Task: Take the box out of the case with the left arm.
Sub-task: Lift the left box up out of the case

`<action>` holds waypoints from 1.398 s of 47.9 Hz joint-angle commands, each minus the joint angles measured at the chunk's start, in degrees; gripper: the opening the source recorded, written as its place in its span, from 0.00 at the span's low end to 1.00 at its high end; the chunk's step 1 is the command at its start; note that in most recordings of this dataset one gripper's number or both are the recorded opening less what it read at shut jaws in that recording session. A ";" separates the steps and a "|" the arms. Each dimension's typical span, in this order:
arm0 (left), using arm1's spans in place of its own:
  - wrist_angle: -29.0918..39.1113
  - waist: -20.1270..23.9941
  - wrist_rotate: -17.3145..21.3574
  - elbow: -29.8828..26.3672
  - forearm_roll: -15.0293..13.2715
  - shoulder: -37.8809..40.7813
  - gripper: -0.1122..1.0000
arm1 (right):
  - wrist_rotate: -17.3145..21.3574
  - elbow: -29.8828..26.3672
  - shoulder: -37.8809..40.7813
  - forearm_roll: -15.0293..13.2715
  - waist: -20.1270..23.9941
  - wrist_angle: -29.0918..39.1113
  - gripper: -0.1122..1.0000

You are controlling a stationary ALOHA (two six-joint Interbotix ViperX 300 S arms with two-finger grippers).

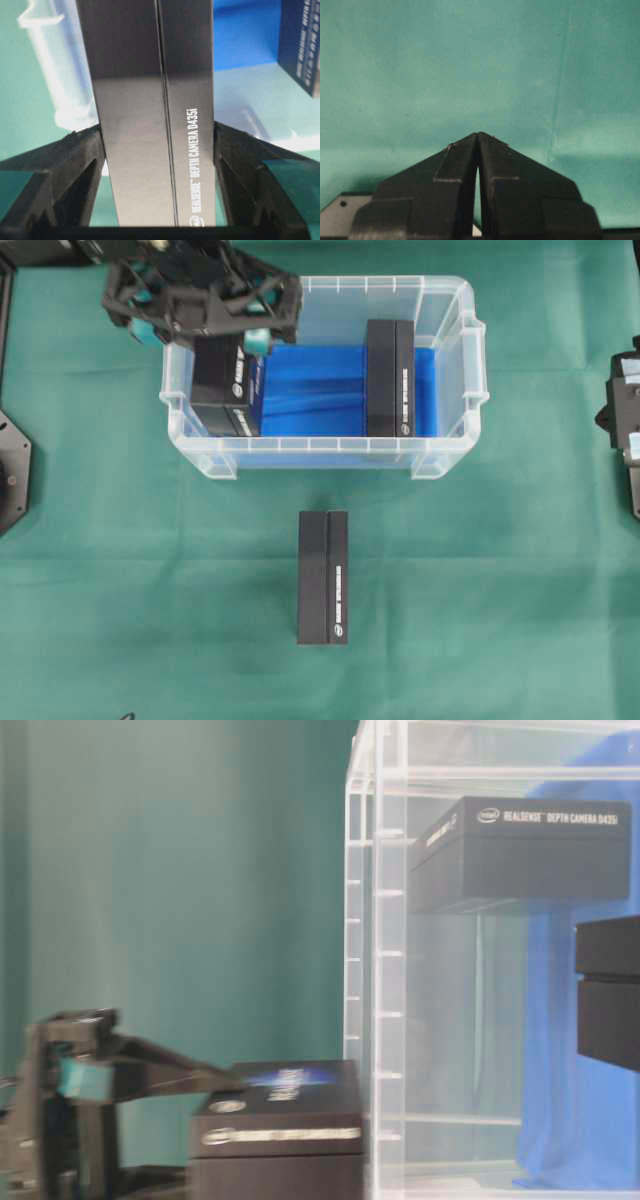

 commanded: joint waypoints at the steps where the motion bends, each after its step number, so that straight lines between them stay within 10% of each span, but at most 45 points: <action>1: 2.46 -0.09 0.00 -3.87 0.18 -2.29 0.66 | 0.18 -1.32 0.18 -0.18 -0.09 -0.09 0.17; 67: 6.94 -0.26 0.00 -10.20 0.88 -1.49 0.66 | 0.18 -1.14 0.18 -0.09 -0.09 -0.18 0.17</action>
